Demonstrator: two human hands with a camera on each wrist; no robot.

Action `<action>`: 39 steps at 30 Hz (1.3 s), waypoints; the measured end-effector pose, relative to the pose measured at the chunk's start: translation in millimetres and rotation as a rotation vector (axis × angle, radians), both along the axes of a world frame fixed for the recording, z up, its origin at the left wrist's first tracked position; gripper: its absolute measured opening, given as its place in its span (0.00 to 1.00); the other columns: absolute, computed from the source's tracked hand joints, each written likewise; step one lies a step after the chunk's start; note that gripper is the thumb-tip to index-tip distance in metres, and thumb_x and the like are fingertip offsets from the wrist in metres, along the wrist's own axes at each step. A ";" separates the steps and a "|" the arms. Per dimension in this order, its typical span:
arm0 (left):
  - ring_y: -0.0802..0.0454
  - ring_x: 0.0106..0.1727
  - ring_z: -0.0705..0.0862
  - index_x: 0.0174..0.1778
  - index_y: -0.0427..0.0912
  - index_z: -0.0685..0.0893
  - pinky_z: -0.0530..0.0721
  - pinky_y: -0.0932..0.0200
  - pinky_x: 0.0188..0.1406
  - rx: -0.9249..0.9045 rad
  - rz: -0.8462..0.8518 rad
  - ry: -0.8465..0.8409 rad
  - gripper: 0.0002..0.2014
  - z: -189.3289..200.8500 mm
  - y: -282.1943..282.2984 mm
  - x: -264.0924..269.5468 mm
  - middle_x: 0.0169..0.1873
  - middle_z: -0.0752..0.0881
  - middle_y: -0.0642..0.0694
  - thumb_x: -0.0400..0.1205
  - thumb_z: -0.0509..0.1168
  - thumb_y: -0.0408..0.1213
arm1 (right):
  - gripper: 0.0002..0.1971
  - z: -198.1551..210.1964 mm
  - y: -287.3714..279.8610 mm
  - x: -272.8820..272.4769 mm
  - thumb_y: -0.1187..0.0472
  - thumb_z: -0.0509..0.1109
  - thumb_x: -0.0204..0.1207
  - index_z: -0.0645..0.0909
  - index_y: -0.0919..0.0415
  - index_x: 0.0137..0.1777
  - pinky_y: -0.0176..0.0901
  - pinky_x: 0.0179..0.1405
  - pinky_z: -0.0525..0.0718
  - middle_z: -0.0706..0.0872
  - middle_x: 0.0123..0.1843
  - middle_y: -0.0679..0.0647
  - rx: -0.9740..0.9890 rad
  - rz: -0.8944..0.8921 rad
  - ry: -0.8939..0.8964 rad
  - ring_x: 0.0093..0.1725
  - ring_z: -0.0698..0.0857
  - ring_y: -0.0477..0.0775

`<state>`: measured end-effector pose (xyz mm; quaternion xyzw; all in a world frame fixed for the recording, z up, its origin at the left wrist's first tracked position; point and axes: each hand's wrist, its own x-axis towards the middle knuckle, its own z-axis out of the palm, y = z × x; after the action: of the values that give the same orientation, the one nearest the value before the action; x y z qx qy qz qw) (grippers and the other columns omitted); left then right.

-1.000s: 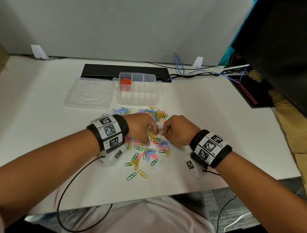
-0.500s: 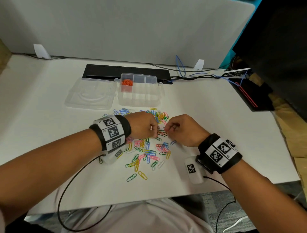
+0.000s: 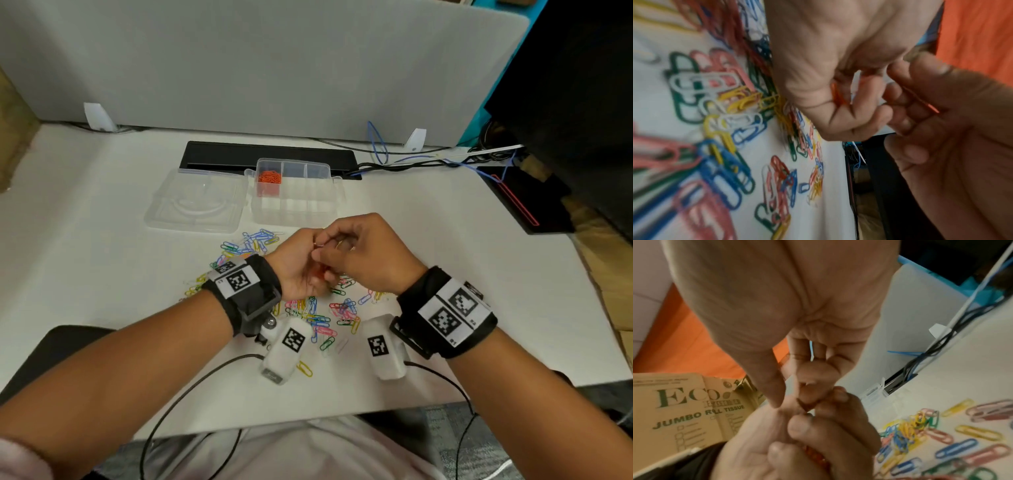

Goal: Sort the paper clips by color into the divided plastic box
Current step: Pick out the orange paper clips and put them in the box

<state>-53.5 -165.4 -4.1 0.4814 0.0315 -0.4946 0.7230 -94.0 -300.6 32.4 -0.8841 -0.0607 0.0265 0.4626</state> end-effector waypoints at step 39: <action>0.61 0.21 0.65 0.40 0.44 0.81 0.61 0.69 0.17 0.177 0.197 -0.372 0.06 5.6 9.4 -2.3 0.23 0.72 0.55 0.83 0.67 0.37 | 0.04 -1.2 -40.4 0.1 0.68 0.76 0.76 0.87 0.66 0.49 0.39 0.25 0.82 0.88 0.31 0.64 -0.116 0.007 0.335 0.22 0.81 0.48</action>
<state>-55.8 -156.0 1.5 0.6204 -0.0121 -0.3197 0.7161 -93.9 -341.0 31.3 -0.8922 0.0160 0.1784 0.4145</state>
